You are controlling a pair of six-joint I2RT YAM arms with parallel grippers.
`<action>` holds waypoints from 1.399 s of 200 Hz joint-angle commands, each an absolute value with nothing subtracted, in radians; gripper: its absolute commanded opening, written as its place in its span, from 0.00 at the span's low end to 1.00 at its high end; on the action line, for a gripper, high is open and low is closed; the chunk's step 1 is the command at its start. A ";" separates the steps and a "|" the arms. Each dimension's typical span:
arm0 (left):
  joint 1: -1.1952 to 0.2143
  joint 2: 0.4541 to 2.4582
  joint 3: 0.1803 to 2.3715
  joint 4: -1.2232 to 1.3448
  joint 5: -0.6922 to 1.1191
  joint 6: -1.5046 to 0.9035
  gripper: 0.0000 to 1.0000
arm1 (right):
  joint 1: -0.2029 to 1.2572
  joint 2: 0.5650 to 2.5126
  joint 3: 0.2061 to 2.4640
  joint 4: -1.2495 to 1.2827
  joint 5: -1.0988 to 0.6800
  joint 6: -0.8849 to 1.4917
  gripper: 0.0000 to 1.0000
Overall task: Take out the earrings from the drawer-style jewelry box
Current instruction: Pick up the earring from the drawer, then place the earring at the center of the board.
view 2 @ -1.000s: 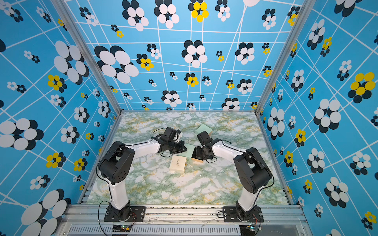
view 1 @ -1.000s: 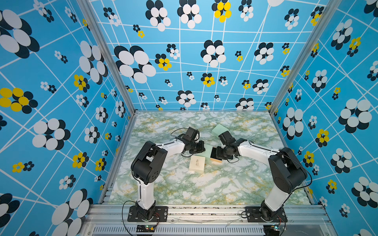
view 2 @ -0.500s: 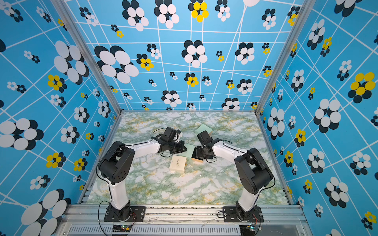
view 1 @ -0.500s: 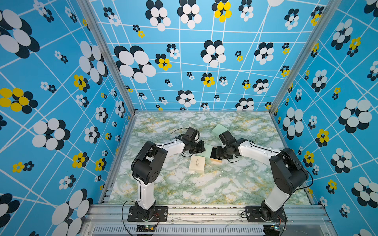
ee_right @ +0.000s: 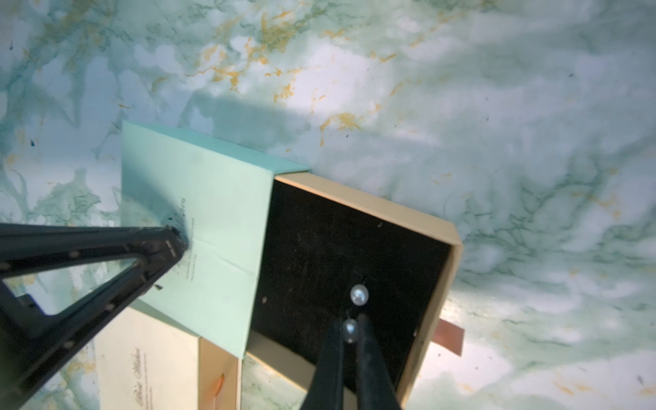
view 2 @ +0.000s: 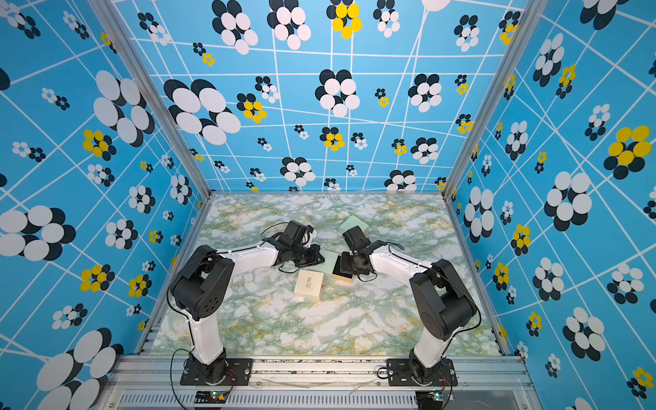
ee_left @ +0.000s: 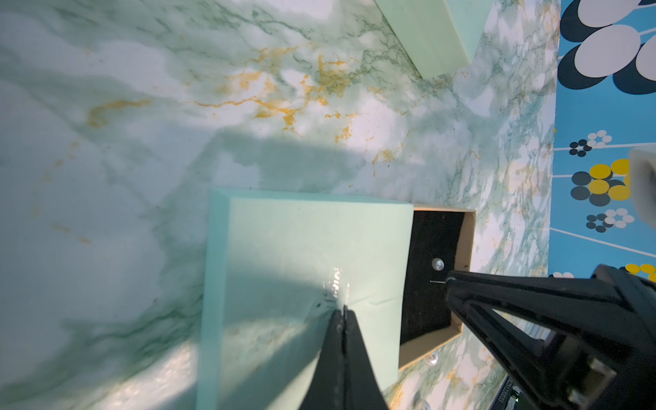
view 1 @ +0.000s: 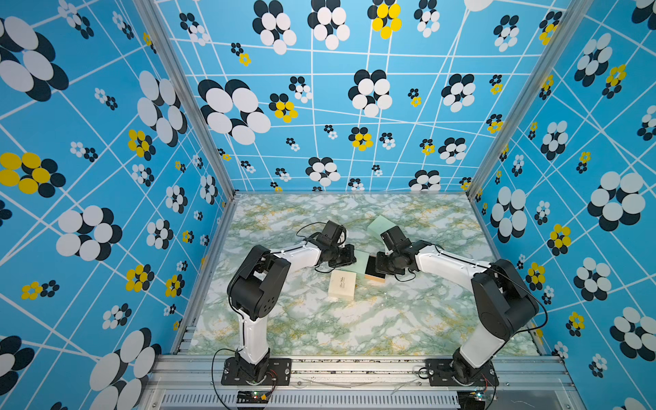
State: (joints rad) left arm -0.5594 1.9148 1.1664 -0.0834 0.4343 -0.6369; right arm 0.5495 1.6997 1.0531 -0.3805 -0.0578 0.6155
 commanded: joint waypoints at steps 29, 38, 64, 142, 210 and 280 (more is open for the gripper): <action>-0.559 1.903 1.147 -0.140 0.432 -0.641 0.00 | 0.538 1.605 1.009 -0.337 -0.079 0.644 0.03; -0.560 1.900 1.146 -0.140 0.433 -0.641 0.00 | 0.535 1.590 1.001 -0.338 -0.079 0.647 0.02; -0.558 1.896 1.142 -0.138 0.431 -0.641 0.00 | 0.510 1.540 0.969 -0.348 -0.078 0.650 0.01; -0.557 1.888 1.139 -0.128 0.440 -0.640 0.00 | 0.422 1.464 0.826 -0.363 -0.109 0.659 0.01; -0.558 1.875 1.122 -0.124 0.437 -0.641 0.00 | 0.403 1.538 0.751 -0.212 -0.223 0.719 0.01; -0.558 1.879 1.127 -0.129 0.434 -0.641 0.00 | 0.390 1.587 0.745 -0.149 -0.263 0.736 0.01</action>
